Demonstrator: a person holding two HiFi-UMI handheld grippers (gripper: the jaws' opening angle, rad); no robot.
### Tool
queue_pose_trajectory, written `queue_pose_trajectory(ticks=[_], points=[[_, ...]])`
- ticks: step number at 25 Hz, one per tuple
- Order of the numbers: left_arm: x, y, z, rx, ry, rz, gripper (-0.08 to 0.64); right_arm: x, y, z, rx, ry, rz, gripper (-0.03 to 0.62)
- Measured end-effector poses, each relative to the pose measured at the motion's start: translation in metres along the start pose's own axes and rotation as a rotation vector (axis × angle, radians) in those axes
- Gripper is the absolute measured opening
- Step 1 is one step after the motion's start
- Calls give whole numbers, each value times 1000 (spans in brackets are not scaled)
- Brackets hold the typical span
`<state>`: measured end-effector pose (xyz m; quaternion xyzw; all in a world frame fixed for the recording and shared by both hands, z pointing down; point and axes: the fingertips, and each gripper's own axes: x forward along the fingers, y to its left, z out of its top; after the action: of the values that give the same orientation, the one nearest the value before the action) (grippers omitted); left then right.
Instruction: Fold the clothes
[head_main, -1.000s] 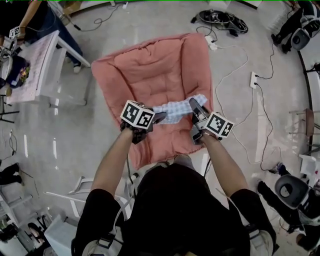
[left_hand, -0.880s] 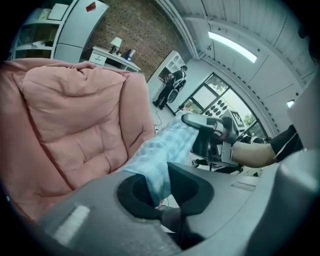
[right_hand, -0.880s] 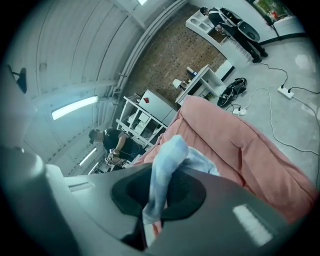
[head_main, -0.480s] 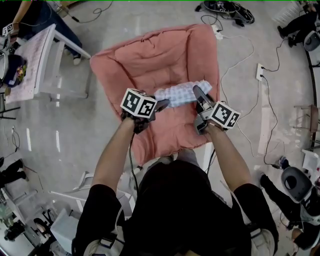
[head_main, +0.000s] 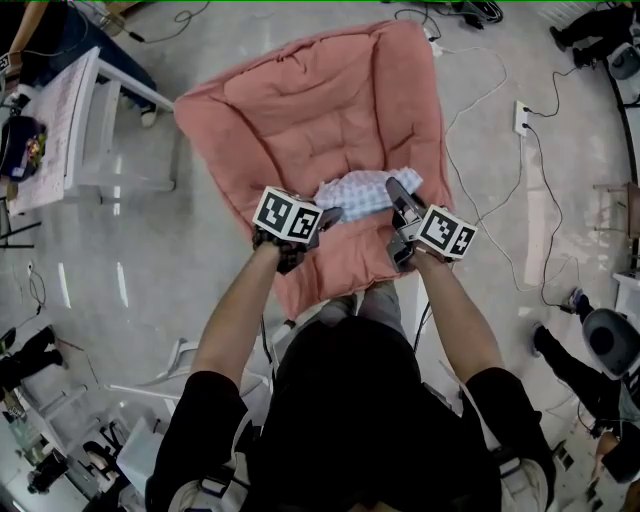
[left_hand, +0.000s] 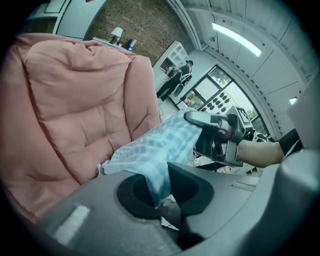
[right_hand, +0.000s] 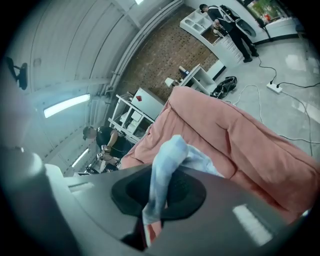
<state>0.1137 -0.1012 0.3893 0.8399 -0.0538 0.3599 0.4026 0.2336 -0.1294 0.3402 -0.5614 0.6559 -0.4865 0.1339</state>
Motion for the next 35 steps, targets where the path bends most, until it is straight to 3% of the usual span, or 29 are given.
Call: queue_pose_trajectory(ticks=[18, 27, 35], points=[[73, -62, -130, -104, 81, -36, 41, -108, -83, -107, 132, 72, -93, 23], [116, -97, -216, -207, 100, -10, 41, -166, -132, -175, 143, 163, -146, 23], [151, -96, -278, -293, 89, 16, 43, -188, -168, -231, 140, 246, -164, 23]])
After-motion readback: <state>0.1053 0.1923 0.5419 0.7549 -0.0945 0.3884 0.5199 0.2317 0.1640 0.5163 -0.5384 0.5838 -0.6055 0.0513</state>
